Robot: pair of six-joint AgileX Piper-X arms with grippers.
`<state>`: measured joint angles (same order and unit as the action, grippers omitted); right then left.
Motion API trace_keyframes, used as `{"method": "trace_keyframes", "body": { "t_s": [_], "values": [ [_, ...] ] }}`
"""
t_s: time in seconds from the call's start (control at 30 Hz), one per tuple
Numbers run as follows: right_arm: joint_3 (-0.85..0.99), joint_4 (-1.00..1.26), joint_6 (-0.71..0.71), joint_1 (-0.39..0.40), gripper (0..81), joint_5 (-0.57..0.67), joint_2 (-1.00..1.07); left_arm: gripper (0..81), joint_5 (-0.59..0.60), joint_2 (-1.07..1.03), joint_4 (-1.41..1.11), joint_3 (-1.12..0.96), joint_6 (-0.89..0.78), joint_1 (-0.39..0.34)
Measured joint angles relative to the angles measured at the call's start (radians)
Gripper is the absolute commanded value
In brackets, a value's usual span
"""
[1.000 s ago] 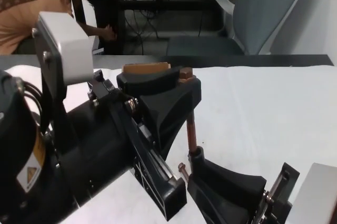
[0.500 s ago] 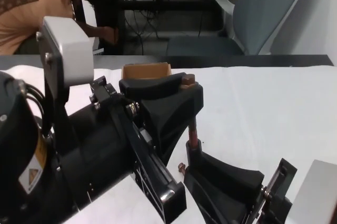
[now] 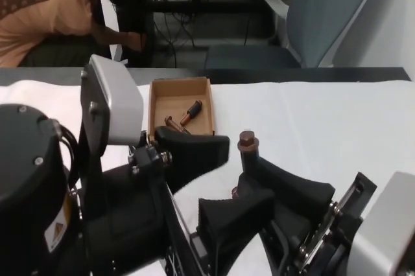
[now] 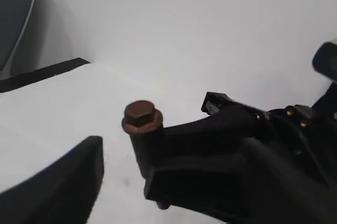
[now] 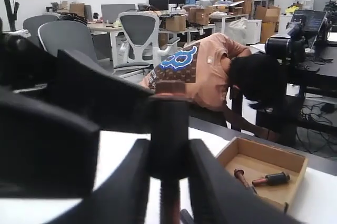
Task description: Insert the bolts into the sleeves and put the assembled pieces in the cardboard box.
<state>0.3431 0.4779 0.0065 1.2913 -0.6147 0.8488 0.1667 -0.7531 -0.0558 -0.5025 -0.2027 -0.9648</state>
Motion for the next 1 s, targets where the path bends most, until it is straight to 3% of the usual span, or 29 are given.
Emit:
{"method": "trace_keyframes", "body": {
  "t_s": [0.13,0.17,0.2,0.23,0.27,0.3,0.53,0.77,1.0],
  "values": [
    [0.003,-0.098,0.048,-0.029,0.6,-0.031,0.0,70.0,-0.055,0.029,-0.026,0.0,0.014,0.018],
    [0.003,-0.123,0.058,-0.04,0.6,-0.034,0.0,65.1,-0.071,0.052,-0.044,0.0,0.029,0.023],
    [0.003,-0.148,0.064,-0.057,0.6,-0.035,0.0,53.3,-0.094,0.082,-0.058,0.0,0.049,0.029],
    [0.003,-0.165,0.071,-0.078,0.6,-0.025,0.0,30.7,-0.122,0.12,-0.06,0.0,0.073,0.034],
    [0.007,-0.176,0.073,-0.103,0.6,0.0,0.0,12.9,-0.147,0.154,-0.05,0.0,0.091,0.039],
    [0.014,-0.188,0.076,-0.132,0.6,0.029,0.0,0.8,-0.186,0.199,-0.027,0.0,0.114,0.042],
    [0.234,-0.405,0.077,-0.384,0.6,0.332,0.151,1.8,-0.58,0.517,0.442,-0.005,0.192,0.045],
    [0.596,-0.526,0.038,-0.59,0.6,0.592,0.541,1.8,-0.598,0.652,0.658,-0.001,0.151,0.045],
    [1.017,-0.744,-0.014,-0.657,0.6,0.683,0.944,1.8,-0.587,0.654,0.67,0.016,0.143,0.045]
  ]
}}
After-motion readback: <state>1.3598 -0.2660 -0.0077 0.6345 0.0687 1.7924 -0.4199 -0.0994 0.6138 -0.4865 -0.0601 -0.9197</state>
